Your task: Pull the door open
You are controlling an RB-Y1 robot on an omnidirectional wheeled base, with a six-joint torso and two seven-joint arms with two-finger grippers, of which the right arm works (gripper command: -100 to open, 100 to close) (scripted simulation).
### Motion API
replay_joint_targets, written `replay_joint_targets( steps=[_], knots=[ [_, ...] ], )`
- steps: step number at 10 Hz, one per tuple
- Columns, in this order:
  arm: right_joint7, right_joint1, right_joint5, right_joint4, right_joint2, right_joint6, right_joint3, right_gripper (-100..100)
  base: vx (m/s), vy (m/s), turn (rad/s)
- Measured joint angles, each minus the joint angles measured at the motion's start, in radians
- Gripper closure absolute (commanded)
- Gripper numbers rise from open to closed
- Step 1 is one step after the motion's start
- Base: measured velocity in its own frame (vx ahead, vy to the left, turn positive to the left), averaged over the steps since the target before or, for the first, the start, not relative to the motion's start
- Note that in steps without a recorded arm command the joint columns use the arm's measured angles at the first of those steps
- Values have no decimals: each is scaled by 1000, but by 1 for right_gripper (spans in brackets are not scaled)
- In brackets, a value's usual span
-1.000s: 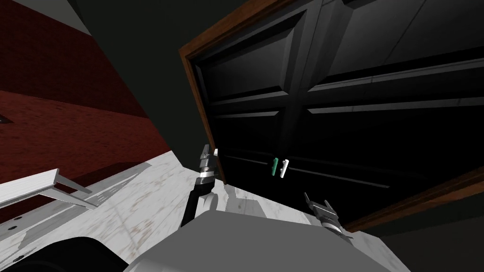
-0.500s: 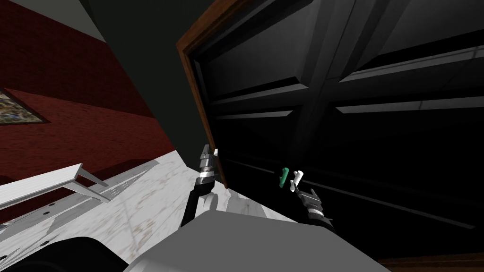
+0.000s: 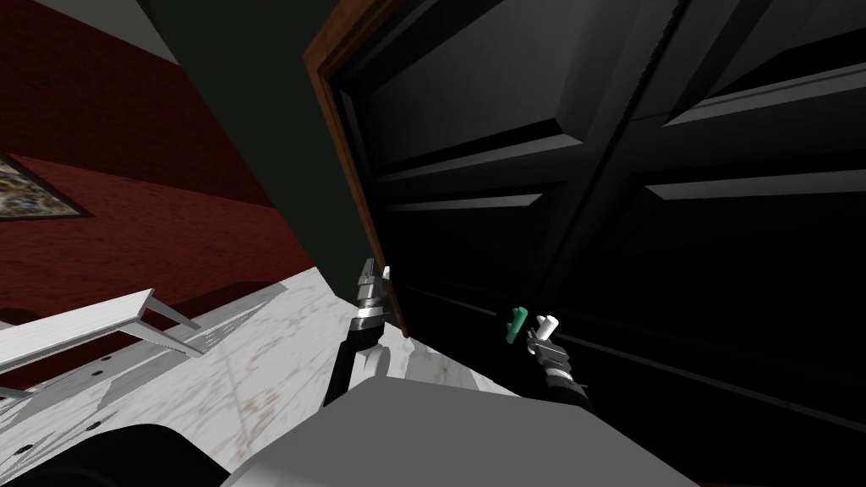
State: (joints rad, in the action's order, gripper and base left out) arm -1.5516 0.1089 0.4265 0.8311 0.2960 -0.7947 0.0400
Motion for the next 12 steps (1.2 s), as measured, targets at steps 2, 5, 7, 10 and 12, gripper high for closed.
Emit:
replay_joint_targets(
  steps=[2,5,7,10,12],
  knots=[
    [1,2,-1,-1,-2,2,2,100,-5,1,-1],
    [-3,7,1,-14,4,-7,0,100,-133,-9,-38],
    [-10,2,4,-64,11,-28,-4,100,-165,6,-70],
    [4,42,14,-27,15,10,-17,100,-128,14,-41],
    [5,54,16,-46,14,-7,-21,100,-69,12,-13]
  ],
)
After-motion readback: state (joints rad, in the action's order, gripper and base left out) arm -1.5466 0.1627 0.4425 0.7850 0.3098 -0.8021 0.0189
